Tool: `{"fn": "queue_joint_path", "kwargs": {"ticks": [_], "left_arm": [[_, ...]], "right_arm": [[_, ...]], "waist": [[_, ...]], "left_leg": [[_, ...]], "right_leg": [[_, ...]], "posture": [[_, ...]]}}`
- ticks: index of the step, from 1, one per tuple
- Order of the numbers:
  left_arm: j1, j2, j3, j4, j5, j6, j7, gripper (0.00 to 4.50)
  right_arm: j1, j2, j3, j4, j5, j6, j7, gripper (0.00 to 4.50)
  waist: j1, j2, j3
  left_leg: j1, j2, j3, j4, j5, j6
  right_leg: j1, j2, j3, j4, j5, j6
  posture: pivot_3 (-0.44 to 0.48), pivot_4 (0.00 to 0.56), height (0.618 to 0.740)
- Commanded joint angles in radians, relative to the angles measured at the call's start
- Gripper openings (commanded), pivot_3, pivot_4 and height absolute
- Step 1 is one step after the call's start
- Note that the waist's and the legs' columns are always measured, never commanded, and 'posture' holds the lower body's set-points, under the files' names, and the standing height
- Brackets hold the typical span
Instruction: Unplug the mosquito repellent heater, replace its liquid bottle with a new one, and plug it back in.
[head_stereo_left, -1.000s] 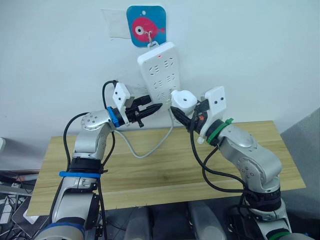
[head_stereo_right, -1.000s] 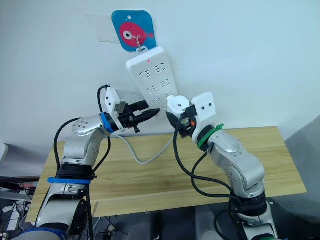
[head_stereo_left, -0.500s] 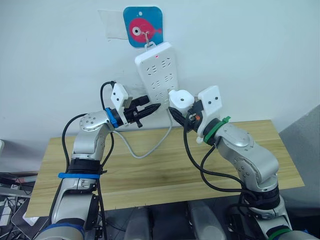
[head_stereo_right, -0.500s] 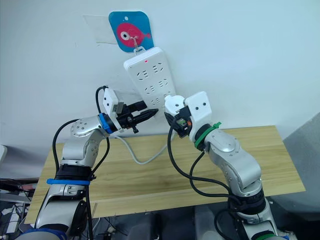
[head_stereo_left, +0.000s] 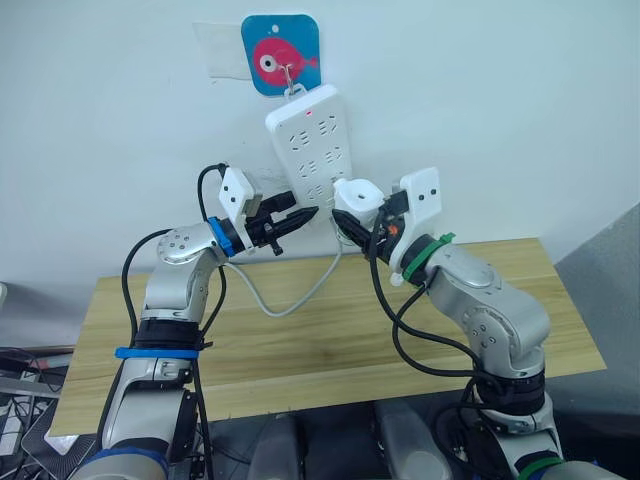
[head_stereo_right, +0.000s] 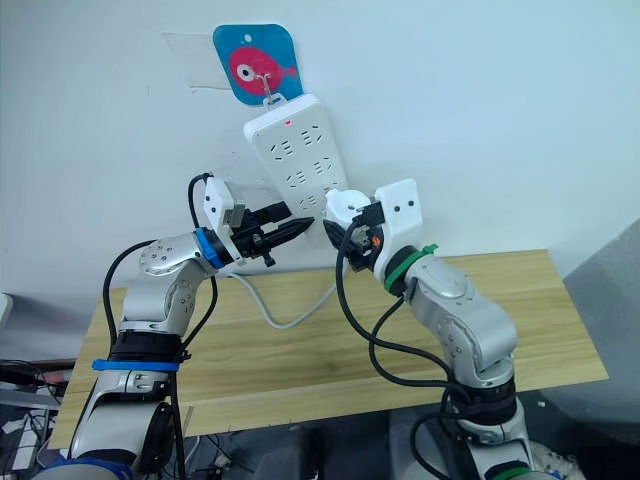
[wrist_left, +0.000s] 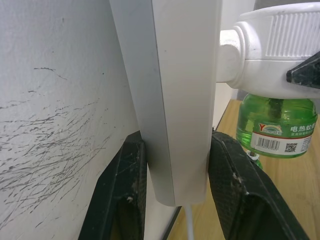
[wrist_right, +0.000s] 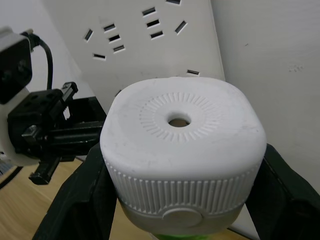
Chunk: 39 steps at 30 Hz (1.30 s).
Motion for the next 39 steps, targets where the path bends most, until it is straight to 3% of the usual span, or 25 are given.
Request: {"fn": "queue_joint_path", "kwargs": {"ticks": [1,10,19,28,33,39], "left_arm": [[-0.001,-0.014,-0.036,-0.082,-0.004,-0.010,-0.011,1.36],[-0.001,-0.017,-0.038,-0.096,-0.004,0.003,-0.006,1.36],[-0.002,-0.019,-0.039,-0.095,0.000,0.007,-0.007,1.36],[0.008,-0.012,-0.034,-0.103,0.001,0.010,-0.004,1.36],[0.009,-0.014,-0.032,-0.103,0.002,0.010,-0.003,1.36],[0.009,-0.016,-0.032,-0.103,0.003,0.010,-0.002,1.36]], "right_arm": [[-0.048,-0.053,0.062,-0.017,-0.070,-0.079,0.021,2.98],[-0.034,-0.053,0.084,0.004,-0.093,-0.127,0.028,2.98],[-0.024,0.054,0.048,0.031,-0.061,-0.108,-0.011,2.98],[-0.045,-0.065,0.146,0.040,-0.172,-0.167,0.054,2.98],[-0.047,0.040,0.072,0.042,-0.106,-0.129,0.028,2.98],[-0.038,-0.017,0.131,0.044,-0.165,-0.159,0.066,2.98]], "waist": [[0.000,0.000,0.000],[0.000,0.000,0.000],[-0.001,0.000,0.000],[0.000,0.000,0.000],[-0.005,0.000,0.000],[-0.003,0.000,0.000]], "left_leg": [[0.000,0.000,0.000,0.000,0.000,0.000],[0.000,0.000,0.000,0.000,0.000,0.000],[0.000,0.000,0.000,0.000,0.000,0.000],[0.000,0.000,0.001,0.000,0.000,0.000],[0.001,0.000,0.001,0.000,0.000,0.000],[0.001,0.000,0.001,0.000,0.000,0.000]], "right_leg": [[0.000,0.000,0.000,-0.001,0.000,0.000],[0.000,0.000,0.001,-0.003,0.000,0.000],[0.000,0.000,0.001,-0.001,0.000,0.000],[0.000,0.001,0.001,-0.001,0.000,-0.001],[0.000,0.002,0.001,-0.001,0.001,-0.001],[0.000,0.003,0.001,-0.002,0.002,-0.003]], "posture": [[-0.165,0.209,0.740],[-0.167,0.211,0.740],[-0.165,0.217,0.740],[-0.158,0.222,0.740],[-0.159,0.223,0.740],[-0.160,0.226,0.740]]}}
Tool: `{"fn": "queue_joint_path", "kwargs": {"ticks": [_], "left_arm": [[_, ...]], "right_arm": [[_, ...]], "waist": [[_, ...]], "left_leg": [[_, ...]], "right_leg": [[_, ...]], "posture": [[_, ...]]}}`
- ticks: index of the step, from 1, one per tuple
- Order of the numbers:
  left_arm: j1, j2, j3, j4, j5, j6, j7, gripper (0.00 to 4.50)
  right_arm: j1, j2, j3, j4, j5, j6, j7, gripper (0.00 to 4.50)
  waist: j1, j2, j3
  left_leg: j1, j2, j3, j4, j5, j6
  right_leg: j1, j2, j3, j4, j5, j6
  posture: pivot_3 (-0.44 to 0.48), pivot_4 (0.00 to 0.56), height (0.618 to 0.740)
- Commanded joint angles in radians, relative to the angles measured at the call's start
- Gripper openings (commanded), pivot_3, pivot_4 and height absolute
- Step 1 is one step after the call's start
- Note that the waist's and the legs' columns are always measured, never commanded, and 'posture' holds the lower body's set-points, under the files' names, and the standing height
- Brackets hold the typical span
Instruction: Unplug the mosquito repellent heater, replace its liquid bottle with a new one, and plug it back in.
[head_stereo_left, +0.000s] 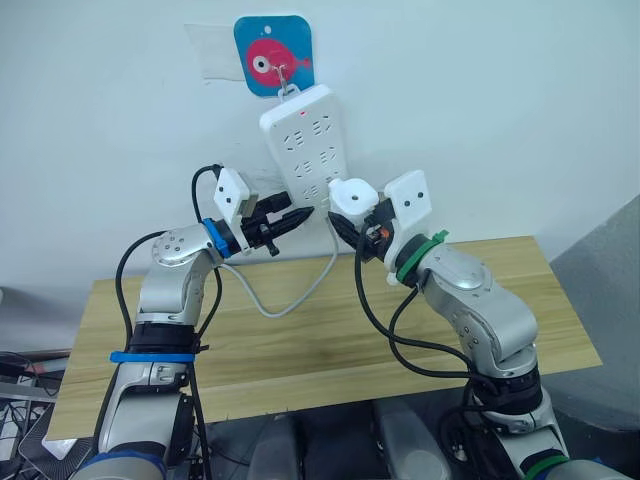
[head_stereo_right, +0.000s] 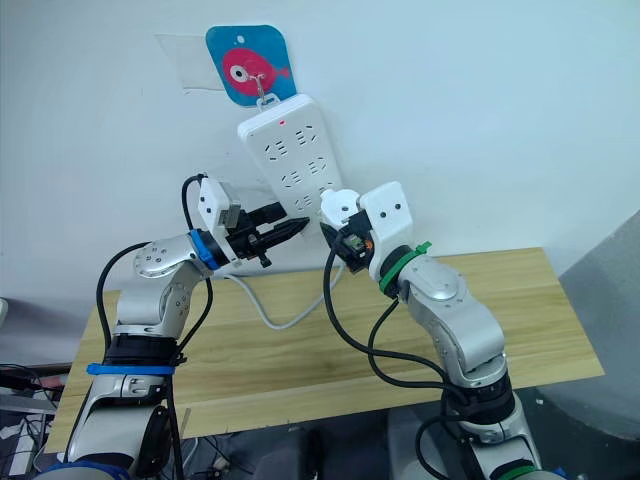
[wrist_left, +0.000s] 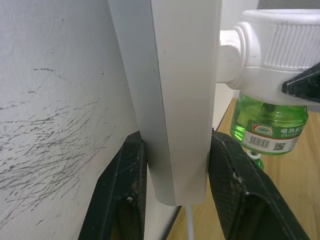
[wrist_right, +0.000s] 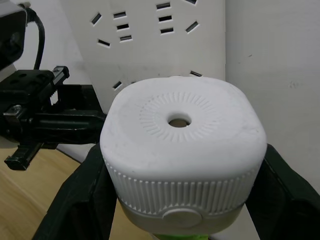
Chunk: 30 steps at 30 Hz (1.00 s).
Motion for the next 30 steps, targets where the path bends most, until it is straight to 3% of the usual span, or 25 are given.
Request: {"fn": "queue_joint_path", "kwargs": {"ticks": [1,7,10,16,18,22,24,25,30], "left_arm": [[-0.010,-0.019,-0.047,-0.070,-0.001,-0.018,-0.017,1.36],[-0.006,-0.015,-0.045,-0.074,-0.001,-0.016,-0.016,1.36],[-0.003,-0.014,-0.044,-0.077,-0.002,-0.015,-0.015,1.36],[-0.001,-0.014,-0.045,-0.079,-0.003,-0.015,-0.013,1.36],[-0.001,-0.013,-0.044,-0.078,-0.003,-0.015,-0.014,1.36],[0.003,-0.010,-0.044,-0.084,-0.004,-0.012,-0.012,1.36],[0.006,-0.010,-0.044,-0.089,-0.004,-0.011,-0.012,1.36],[0.008,-0.009,-0.044,-0.090,-0.004,-0.011,-0.012,1.36],[0.013,-0.009,-0.044,-0.099,-0.004,-0.008,-0.010,1.36]], "right_arm": [[-0.036,0.034,0.012,0.002,-0.002,-0.031,-0.002,2.98],[-0.034,0.035,0.023,-0.003,-0.013,-0.021,0.006,2.98],[-0.031,0.113,-0.049,0.001,0.044,0.017,-0.035,2.98],[-0.031,0.008,0.056,-0.003,-0.044,-0.027,0.030,2.98],[-0.026,0.130,-0.057,0.005,0.046,0.025,-0.039,2.98],[-0.036,0.057,0.006,-0.004,-0.011,0.015,0.017,2.98],[-0.028,0.168,-0.087,-0.001,0.061,0.057,-0.052,2.98],[-0.031,0.168,-0.092,0.000,0.063,0.061,-0.053,2.98],[-0.048,0.006,0.050,-0.005,-0.052,-0.002,0.027,2.98]], "waist": [[0.000,0.000,0.000],[0.000,0.000,0.000],[-0.001,0.000,0.000],[0.001,0.000,0.000],[0.000,0.000,0.000],[0.000,0.000,0.000],[0.000,0.000,0.000],[-0.002,0.000,0.000],[0.000,0.000,0.000]], "left_leg": [[0.000,0.000,0.000,0.000,0.000,0.000],[0.000,0.000,0.000,0.000,0.000,0.000],[0.000,0.000,0.000,0.000,0.000,0.000],[0.000,0.000,0.000,0.000,0.000,0.000],[0.000,0.000,0.000,-0.001,0.000,0.000],[0.000,0.002,0.000,-0.001,0.000,0.000],[0.001,0.001,0.000,-0.001,0.000,0.000],[0.000,0.001,0.000,-0.001,0.000,0.000],[0.001,0.001,0.000,-0.001,0.000,0.000]], "right_leg": [[0.000,0.000,0.000,0.000,0.000,0.000],[0.000,0.001,0.000,0.000,0.000,0.000],[0.000,0.001,0.000,0.000,0.000,0.000],[0.000,0.001,0.000,-0.001,0.000,-0.001],[0.000,0.002,0.000,-0.003,0.000,-0.001],[0.000,0.002,0.000,-0.002,0.001,-0.001],[0.000,0.002,0.001,-0.002,0.001,-0.001],[0.000,0.002,0.000,-0.002,0.001,-0.001],[0.000,0.002,0.000,-0.002,0.001,-0.001]], "posture": [[-0.160,0.226,0.740],[-0.157,0.228,0.740],[-0.157,0.229,0.740],[-0.154,0.229,0.740],[-0.151,0.230,0.740],[-0.148,0.228,0.740],[-0.147,0.228,0.740],[-0.146,0.227,0.740],[-0.145,0.226,0.740]]}}
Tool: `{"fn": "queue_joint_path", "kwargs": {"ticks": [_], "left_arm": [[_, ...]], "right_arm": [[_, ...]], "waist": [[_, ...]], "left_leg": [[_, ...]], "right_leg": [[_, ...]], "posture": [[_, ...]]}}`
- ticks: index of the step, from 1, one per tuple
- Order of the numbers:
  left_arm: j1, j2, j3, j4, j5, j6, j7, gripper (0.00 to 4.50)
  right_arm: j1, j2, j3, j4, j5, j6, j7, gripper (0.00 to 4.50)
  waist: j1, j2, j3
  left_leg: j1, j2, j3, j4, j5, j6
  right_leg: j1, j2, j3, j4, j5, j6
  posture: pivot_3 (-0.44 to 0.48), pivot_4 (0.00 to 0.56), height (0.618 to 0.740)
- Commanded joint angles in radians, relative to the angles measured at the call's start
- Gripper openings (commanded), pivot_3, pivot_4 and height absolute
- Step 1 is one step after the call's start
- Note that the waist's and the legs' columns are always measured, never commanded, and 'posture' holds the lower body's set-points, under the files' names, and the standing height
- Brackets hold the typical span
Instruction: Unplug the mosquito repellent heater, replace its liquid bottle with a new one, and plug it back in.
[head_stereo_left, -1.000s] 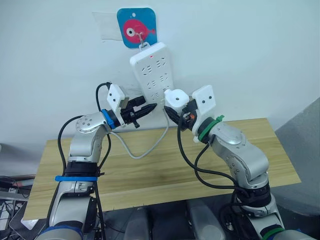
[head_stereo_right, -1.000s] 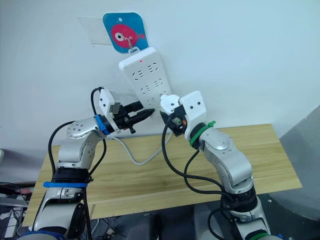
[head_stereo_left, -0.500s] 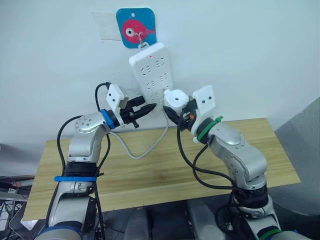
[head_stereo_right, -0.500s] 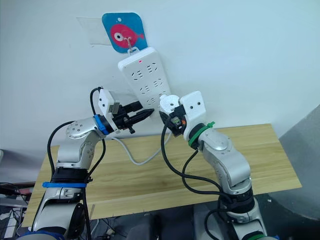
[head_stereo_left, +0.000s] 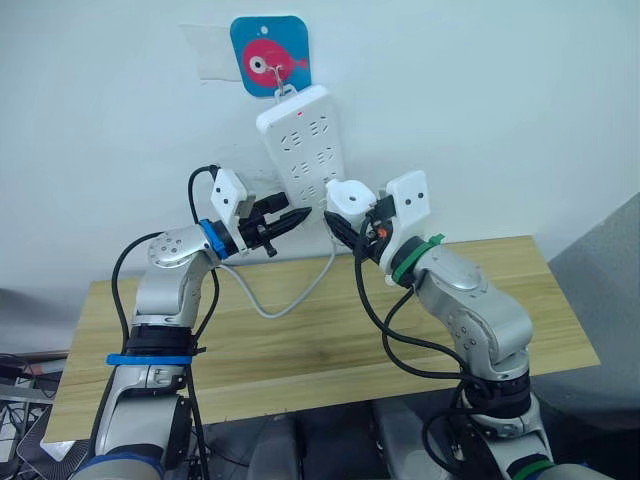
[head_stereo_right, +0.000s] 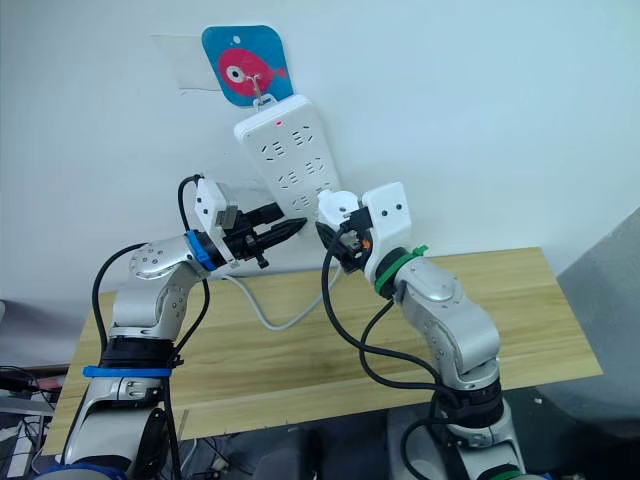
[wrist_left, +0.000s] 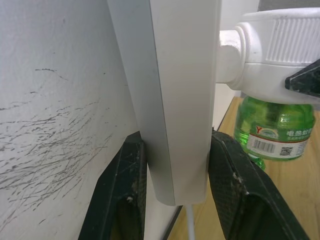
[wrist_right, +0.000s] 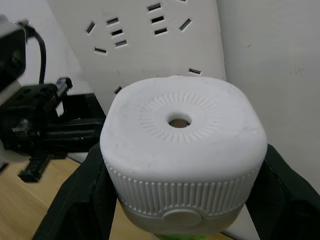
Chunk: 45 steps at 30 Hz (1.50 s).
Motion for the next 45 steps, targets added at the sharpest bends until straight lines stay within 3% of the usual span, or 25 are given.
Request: {"fn": "queue_joint_path", "kwargs": {"ticks": [1,3,32,45], "left_arm": [[-0.002,-0.016,-0.049,-0.077,-0.003,-0.016,-0.021,1.36],[0.000,-0.015,-0.049,-0.080,-0.003,-0.015,-0.020,1.36],[0.004,-0.011,-0.054,-0.083,-0.004,-0.008,-0.014,1.36],[0.015,0.000,-0.044,-0.083,0.000,-0.008,-0.007,1.36]], "right_arm": [[-0.045,-0.010,0.052,0.011,-0.038,-0.052,0.001,2.98],[-0.044,0.044,-0.001,0.018,0.009,-0.026,-0.026,2.98],[-0.129,0.039,0.036,0.119,-0.040,-0.051,0.015,2.98],[-0.076,0.023,0.004,0.033,-0.003,-0.004,0.027,2.98]], "waist": [[0.000,0.000,0.000],[-0.002,0.000,0.000],[-0.015,0.000,0.000],[-0.016,-0.001,0.000]], "left_leg": [[0.000,0.000,0.000,0.000,0.000,0.000],[0.000,0.000,0.000,-0.001,0.000,0.000],[0.002,0.001,0.000,-0.001,0.002,0.002],[0.001,0.000,-0.001,-0.001,0.003,0.002]], "right_leg": [[0.000,0.000,0.000,-0.001,0.000,0.000],[0.000,0.001,0.000,-0.003,0.000,0.000],[0.000,0.002,0.002,-0.001,0.002,-0.003],[0.000,0.002,0.001,-0.001,0.002,-0.003]], "posture": [[-0.145,0.226,0.740],[-0.143,0.225,0.740],[-0.142,0.236,0.740],[-0.138,0.241,0.740]]}}
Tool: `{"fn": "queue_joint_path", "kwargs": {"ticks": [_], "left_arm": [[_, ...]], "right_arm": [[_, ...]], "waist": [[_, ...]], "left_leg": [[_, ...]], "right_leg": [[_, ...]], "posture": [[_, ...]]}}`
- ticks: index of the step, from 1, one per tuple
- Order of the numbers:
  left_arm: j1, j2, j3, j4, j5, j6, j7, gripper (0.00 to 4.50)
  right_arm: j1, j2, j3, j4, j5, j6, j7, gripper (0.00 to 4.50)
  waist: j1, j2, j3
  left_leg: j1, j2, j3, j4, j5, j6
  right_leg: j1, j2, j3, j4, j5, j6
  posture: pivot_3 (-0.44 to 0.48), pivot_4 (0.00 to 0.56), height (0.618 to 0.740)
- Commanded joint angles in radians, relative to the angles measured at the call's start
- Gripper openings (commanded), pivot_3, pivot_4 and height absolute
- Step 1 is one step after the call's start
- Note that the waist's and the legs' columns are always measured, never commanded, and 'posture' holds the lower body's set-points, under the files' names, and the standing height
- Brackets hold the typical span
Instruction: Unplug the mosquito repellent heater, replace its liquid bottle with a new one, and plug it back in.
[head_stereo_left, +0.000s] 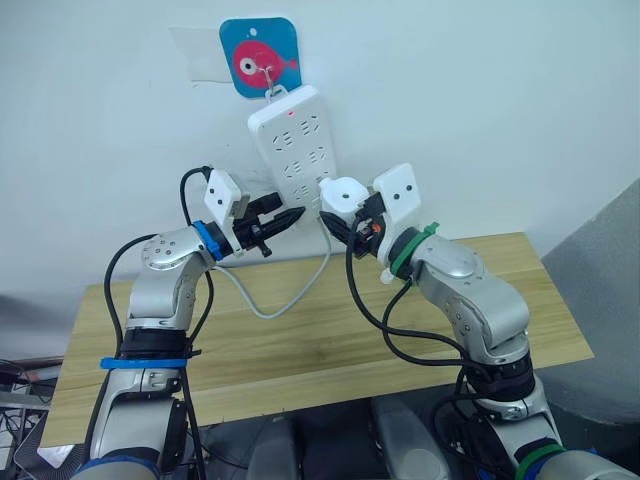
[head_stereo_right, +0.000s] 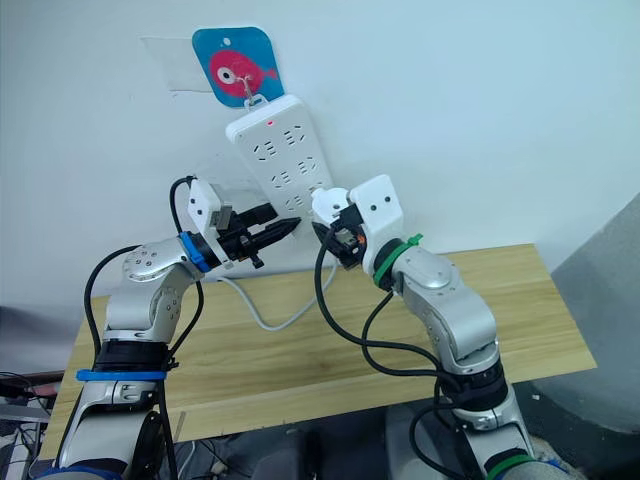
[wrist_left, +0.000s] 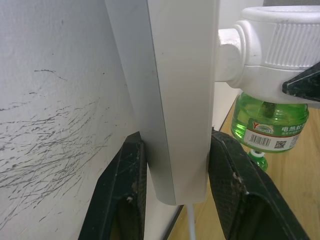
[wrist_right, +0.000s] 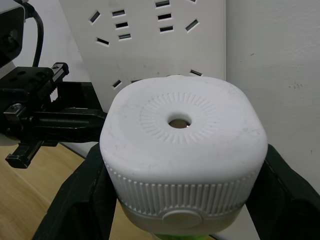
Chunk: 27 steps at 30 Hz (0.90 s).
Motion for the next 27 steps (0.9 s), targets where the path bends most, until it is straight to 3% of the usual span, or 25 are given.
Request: {"fn": "queue_joint_path", "kwargs": {"ticks": [1,27], "left_arm": [[0.001,-0.019,-0.056,-0.071,0.001,-0.019,-0.024,1.36],[0.021,-0.003,-0.048,-0.091,-0.003,-0.008,-0.012,1.36]], "right_arm": [[-0.020,0.008,0.003,-0.040,0.009,0.002,-0.011,2.98],[-0.018,-0.019,-0.023,-0.150,0.036,0.106,-0.050,2.98]], "waist": [[0.002,0.000,0.000],[0.018,0.000,0.000]], "left_leg": [[0.000,0.000,0.000,0.000,0.000,0.000],[-0.001,0.000,0.001,-0.012,0.000,0.000]], "right_leg": [[0.000,0.000,0.000,0.000,0.000,0.000],[-0.001,-0.002,-0.001,-0.010,0.000,0.000]], "posture": [[-0.140,0.240,0.740],[-0.124,0.231,0.740]]}}
